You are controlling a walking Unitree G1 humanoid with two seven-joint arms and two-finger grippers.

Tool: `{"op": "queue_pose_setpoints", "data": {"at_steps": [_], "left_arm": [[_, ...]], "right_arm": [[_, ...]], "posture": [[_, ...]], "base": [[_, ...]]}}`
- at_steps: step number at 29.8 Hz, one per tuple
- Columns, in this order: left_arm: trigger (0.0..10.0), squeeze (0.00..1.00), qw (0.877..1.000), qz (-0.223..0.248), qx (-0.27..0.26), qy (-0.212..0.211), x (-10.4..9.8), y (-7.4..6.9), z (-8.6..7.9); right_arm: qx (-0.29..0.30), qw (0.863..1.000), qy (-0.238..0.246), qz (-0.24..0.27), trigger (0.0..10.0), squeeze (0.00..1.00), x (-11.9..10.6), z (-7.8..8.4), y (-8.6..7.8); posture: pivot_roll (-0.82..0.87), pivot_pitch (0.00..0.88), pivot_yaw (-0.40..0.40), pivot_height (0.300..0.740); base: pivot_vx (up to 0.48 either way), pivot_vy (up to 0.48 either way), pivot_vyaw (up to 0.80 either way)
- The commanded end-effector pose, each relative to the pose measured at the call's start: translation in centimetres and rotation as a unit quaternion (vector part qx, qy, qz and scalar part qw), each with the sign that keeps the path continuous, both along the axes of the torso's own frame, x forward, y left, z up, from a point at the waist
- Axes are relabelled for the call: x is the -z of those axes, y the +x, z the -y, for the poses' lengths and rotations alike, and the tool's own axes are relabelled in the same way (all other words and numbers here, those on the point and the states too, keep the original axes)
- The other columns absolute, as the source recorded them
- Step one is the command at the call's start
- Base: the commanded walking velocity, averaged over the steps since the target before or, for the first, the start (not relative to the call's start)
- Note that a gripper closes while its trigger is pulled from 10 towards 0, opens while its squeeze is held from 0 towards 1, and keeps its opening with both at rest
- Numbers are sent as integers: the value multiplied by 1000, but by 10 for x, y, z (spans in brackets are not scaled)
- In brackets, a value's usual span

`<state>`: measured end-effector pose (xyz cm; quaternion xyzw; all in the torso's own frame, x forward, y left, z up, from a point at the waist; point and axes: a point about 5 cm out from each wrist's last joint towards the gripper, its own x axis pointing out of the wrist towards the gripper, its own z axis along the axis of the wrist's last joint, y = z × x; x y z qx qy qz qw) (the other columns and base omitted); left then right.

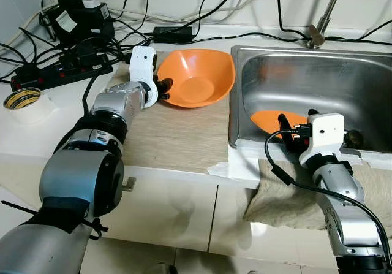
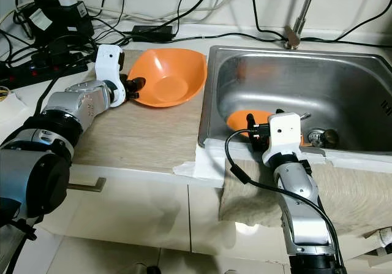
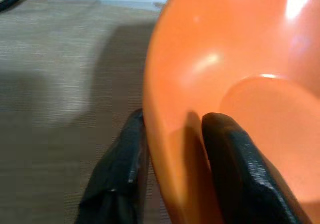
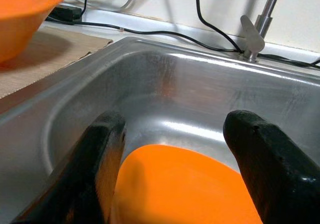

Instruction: Kitchen organization

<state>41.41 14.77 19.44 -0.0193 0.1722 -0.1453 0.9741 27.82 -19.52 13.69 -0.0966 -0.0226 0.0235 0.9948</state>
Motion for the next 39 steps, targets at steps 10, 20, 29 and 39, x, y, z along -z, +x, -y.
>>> {"op": "queue_pose_setpoints", "data": {"at_steps": [10,20,29,39], "left_arm": [[0,0,999,15,31,11,-2,0,6],[0,0,1000,17,23,8,0,0,3],[0,0,999,28,19,-1,-2,0,2],[0,0,999,35,32,-19,-6,1,9]], "right_arm": [[-4,1000,-1,-3,10000,0,-3,-3,-1],[-83,996,-22,5,10000,0,-40,0,-6],[-233,970,32,-54,10000,0,-61,-16,-23],[-273,955,74,-87,10000,0,-61,-26,-30]], "posture": [[-155,0,81,732],[-171,0,66,732],[-189,0,61,732],[-182,0,62,732]], "base": [[0,0,0],[0,0,0],[0,0,0],[0,0,0]]}}
